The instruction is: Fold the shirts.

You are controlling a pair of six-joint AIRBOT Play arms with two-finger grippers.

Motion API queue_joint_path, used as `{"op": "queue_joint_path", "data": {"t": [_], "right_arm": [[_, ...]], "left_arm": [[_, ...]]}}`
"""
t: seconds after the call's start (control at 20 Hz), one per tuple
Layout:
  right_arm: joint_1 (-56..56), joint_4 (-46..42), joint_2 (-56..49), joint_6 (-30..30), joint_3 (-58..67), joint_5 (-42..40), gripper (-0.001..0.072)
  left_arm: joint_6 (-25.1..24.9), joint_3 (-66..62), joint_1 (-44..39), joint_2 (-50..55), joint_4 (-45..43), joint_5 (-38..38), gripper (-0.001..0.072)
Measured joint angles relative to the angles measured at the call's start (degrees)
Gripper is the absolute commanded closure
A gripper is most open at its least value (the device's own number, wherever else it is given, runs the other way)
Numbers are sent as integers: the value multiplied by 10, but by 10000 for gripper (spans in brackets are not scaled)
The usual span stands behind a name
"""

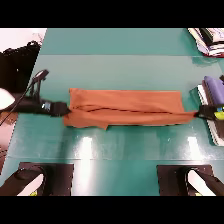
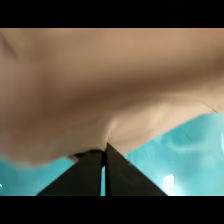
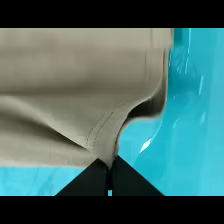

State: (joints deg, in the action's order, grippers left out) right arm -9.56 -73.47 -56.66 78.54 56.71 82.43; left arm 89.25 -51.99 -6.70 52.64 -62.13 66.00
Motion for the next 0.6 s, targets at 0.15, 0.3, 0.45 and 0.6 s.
{"op": "queue_joint_path", "data": {"t": [0.15, 0.3, 0.45, 0.6], "right_arm": [[21, 2, -124, 1, 73, -19, 695], [29, 25, -227, 2, 143, -32, 695], [32, 52, -305, 2, 213, -46, 541], [29, 78, -355, -2, 273, -49, 298]], "left_arm": [[-7, -71, 0, 122, -7, -63, 680], [-10, -139, 0, 227, -8, -103, 679], [-11, -182, 0, 290, -9, -127, 156], [-12, -206, 0, 313, -9, -138, 99]]}}
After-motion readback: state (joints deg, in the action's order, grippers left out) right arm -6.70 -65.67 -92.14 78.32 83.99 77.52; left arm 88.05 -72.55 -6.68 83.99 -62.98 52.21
